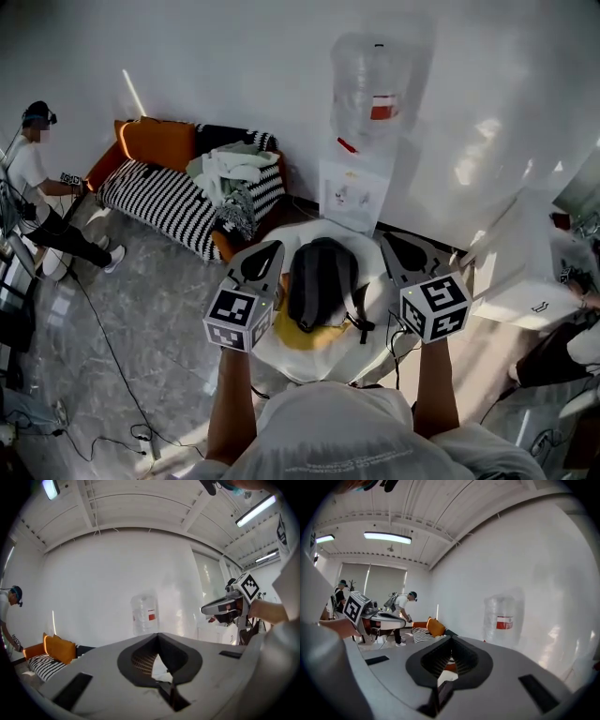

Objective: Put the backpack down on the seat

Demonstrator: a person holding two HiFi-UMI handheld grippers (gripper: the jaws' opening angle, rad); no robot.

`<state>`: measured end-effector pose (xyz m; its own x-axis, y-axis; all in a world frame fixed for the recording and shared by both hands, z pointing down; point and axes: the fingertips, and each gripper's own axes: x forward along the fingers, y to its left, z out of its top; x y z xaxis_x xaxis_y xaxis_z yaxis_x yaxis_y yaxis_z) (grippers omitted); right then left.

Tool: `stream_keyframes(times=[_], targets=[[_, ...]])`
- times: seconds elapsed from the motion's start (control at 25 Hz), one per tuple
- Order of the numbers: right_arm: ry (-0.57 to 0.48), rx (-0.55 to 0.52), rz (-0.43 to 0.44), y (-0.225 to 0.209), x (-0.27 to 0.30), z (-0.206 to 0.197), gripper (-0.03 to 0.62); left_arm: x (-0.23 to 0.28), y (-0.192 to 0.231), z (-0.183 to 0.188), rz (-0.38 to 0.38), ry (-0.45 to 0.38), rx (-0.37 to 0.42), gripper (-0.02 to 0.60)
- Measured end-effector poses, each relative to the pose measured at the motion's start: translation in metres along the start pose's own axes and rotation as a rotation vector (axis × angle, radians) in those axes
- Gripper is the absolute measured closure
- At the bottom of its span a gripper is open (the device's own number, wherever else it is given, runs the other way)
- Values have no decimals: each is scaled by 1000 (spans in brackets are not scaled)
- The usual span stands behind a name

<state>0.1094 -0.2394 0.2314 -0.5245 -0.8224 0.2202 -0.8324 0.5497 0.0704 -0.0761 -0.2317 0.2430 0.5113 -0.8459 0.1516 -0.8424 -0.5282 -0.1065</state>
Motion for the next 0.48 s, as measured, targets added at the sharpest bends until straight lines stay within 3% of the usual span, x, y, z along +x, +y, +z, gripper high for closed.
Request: stream_keyframes(times=[0.32, 0.48], targets=[[-57, -59, 30, -2, 7, 34, 591, 3, 13, 40, 29, -76, 23, 584], [-80, -84, 49, 5, 8, 48, 591, 0, 16, 54, 39, -101, 74, 584]])
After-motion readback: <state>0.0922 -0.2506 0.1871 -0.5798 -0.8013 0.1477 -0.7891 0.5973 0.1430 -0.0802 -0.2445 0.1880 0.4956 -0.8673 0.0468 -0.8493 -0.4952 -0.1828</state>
